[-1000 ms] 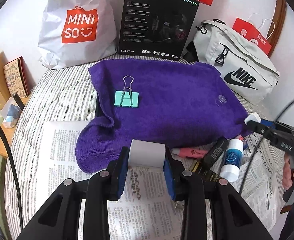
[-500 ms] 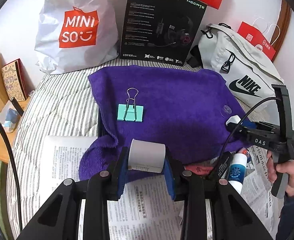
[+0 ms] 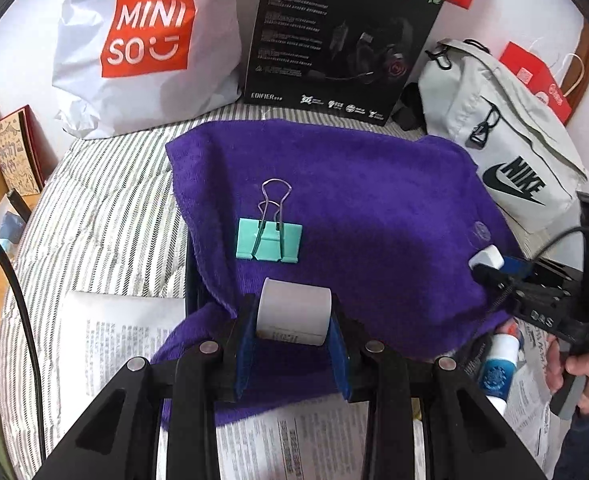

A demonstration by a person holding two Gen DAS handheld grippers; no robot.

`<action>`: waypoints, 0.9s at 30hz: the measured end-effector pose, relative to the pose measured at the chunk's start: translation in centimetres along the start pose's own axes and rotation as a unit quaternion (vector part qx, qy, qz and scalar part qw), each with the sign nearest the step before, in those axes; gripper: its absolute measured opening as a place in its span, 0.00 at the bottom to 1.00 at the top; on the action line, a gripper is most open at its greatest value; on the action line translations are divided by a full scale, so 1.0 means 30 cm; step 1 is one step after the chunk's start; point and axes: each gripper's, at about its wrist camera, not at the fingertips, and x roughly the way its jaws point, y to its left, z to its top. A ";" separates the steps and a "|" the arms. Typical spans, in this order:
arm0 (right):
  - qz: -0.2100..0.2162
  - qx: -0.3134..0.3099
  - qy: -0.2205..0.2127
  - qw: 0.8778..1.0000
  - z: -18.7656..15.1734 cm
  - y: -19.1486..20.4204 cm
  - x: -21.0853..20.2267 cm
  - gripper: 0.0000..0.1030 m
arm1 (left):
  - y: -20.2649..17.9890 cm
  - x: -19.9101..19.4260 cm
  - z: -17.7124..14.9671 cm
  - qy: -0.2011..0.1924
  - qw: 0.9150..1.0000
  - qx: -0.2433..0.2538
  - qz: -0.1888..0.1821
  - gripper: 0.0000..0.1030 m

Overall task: Organize rigid objects
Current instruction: 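Set tape roll beside the clip with left tool while right tool sets plug on towel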

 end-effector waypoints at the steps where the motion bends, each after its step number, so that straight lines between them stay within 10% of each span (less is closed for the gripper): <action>1: 0.003 -0.001 0.002 1.000 0.001 0.003 0.000 0.45 | 0.002 0.011 0.004 0.003 1.000 0.000 -0.001 0.30; 21: 0.017 0.022 -0.035 0.999 -0.083 -0.036 -0.179 0.63 | -0.033 0.108 0.026 0.002 0.998 0.034 0.049 0.32; 27: 0.013 0.026 -0.044 0.999 -0.161 -0.039 -0.246 0.63 | -0.091 0.123 -0.005 0.000 0.996 0.068 0.057 0.60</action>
